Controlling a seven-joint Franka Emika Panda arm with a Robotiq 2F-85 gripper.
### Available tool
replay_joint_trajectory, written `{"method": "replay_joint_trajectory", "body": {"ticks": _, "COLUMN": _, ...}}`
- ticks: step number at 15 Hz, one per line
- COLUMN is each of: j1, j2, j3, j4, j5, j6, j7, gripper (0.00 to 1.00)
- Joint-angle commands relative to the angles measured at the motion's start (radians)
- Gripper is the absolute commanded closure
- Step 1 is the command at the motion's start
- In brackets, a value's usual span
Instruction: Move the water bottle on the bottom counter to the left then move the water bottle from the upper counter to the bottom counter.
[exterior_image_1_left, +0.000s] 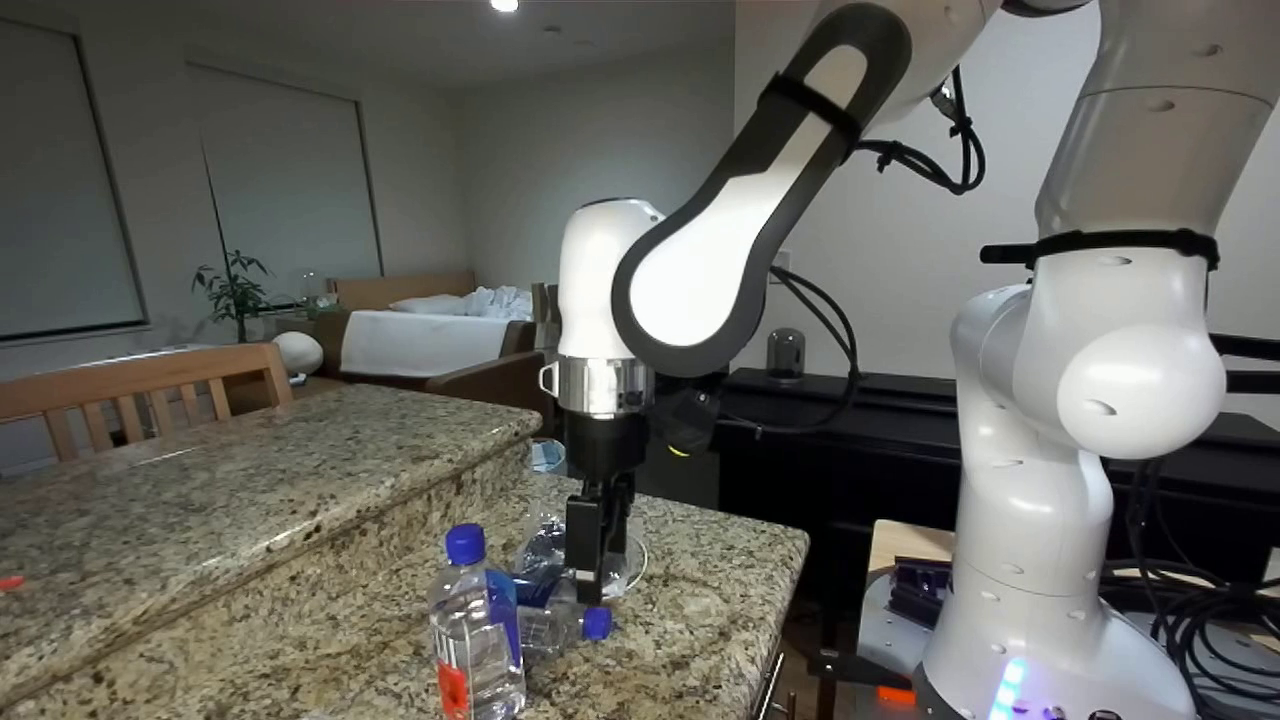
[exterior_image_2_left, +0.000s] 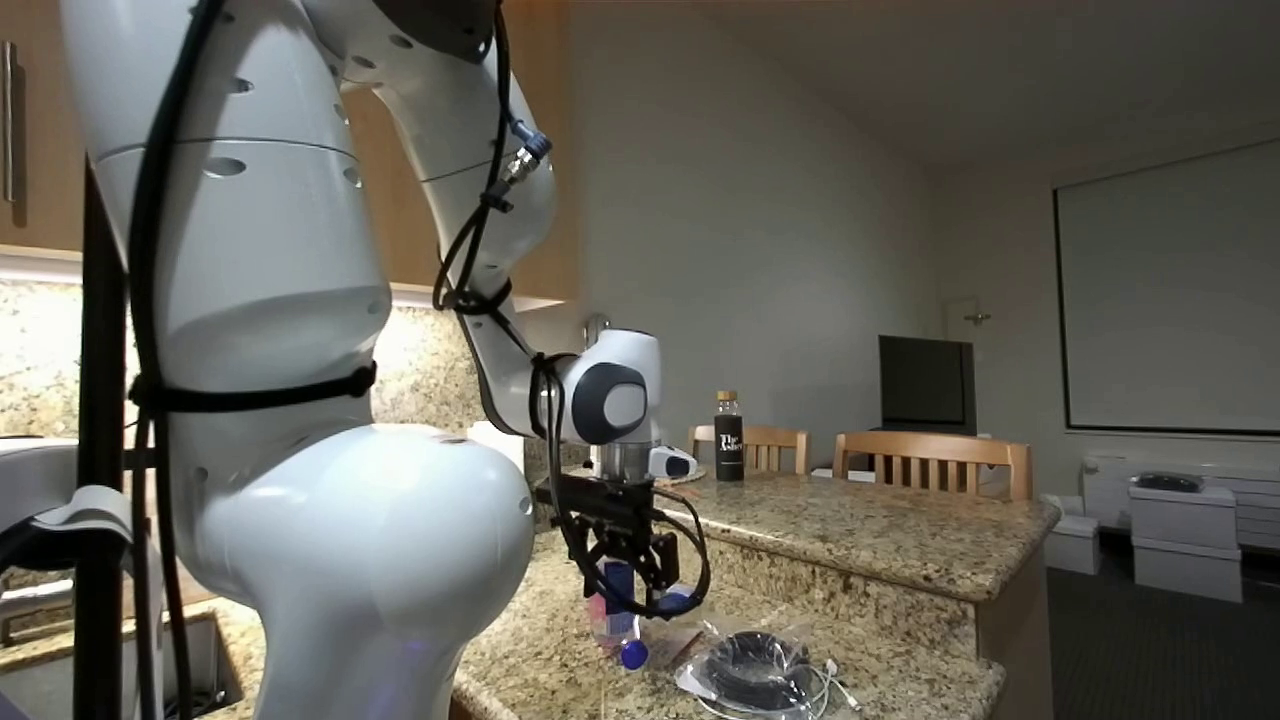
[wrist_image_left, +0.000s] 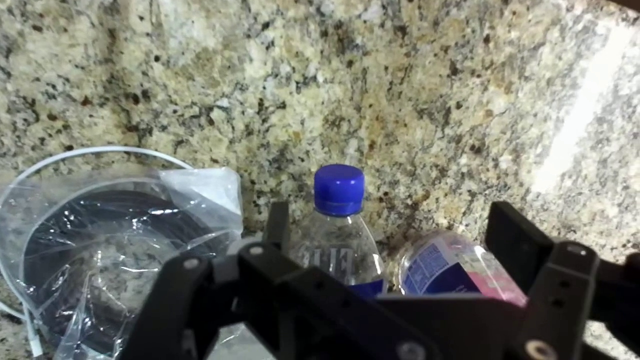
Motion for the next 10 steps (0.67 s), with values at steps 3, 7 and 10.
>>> {"method": "replay_joint_trajectory", "body": {"ticks": 3, "j1": 0.019, "j2": 0.124, "j3": 0.009, "j4": 0.022, "j5": 0.007, "j6": 0.091, "j7": 0.012, "gripper": 0.0}}
{"method": "replay_joint_trajectory", "body": {"ticks": 7, "j1": -0.006, "j2": 0.211, "j3": 0.005, "j4": 0.047, "j5": -0.011, "j6": 0.1, "j7": 0.024, "gripper": 0.0}}
{"method": "replay_joint_trajectory", "body": {"ticks": 10, "j1": -0.018, "j2": 0.252, "j3": 0.004, "j4": 0.064, "j5": -0.013, "j6": 0.106, "j7": 0.027, "gripper": 0.13}}
